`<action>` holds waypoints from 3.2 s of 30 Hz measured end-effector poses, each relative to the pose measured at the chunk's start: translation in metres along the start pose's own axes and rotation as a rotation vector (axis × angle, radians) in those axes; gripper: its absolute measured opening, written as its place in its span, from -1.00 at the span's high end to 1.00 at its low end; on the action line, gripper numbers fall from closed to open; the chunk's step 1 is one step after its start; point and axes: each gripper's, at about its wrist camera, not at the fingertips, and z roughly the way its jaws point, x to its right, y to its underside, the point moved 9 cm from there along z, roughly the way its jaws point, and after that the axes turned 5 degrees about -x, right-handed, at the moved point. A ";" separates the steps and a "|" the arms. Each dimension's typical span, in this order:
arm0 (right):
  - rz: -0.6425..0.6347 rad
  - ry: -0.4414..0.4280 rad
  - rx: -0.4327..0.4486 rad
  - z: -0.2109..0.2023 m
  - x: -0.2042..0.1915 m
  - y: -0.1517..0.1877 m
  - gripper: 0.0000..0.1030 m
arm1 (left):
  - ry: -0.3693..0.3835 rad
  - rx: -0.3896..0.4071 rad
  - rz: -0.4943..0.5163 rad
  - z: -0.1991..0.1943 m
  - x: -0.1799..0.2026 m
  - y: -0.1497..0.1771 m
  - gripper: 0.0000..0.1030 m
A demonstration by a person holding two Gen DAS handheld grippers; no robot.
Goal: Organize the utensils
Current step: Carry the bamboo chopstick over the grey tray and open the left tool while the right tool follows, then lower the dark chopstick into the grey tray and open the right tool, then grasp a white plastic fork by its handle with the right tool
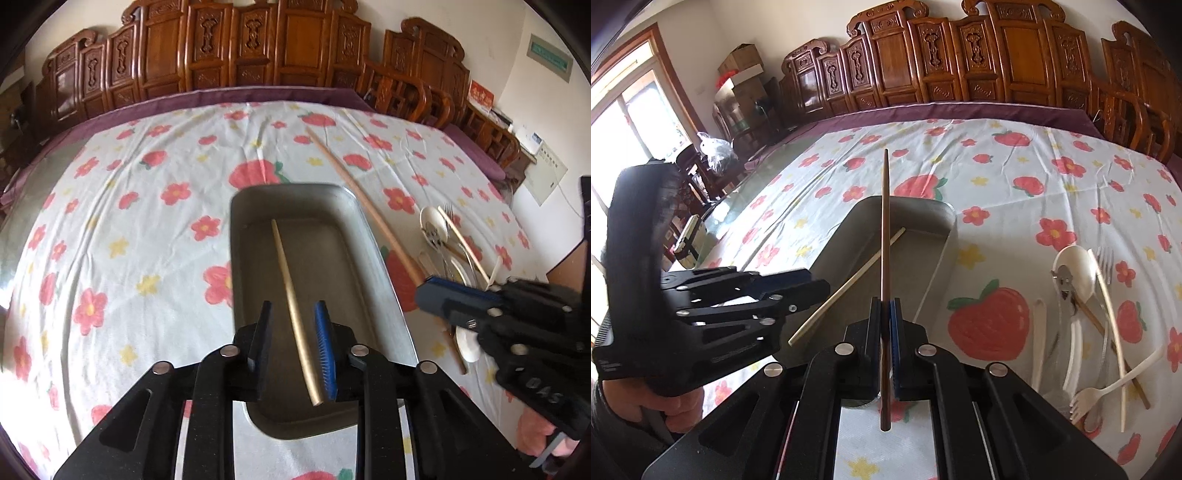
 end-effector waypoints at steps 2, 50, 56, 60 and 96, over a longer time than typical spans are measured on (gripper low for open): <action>0.003 -0.013 -0.014 0.008 -0.007 0.000 0.88 | -0.001 0.015 -0.012 -0.006 -0.005 -0.003 0.58; 0.125 0.301 -0.031 -0.080 0.191 0.089 0.46 | 0.073 0.125 0.149 -0.033 0.110 0.015 0.39; 0.230 0.249 -0.036 -0.058 0.198 0.094 0.42 | 0.077 0.124 0.175 -0.026 0.128 0.023 0.36; 0.284 0.219 -0.036 -0.047 0.195 0.092 0.42 | 0.081 0.123 0.174 -0.022 0.134 0.026 0.35; 0.367 0.216 -0.006 -0.066 0.200 0.092 0.86 | 0.157 0.048 0.186 0.021 0.175 0.045 0.35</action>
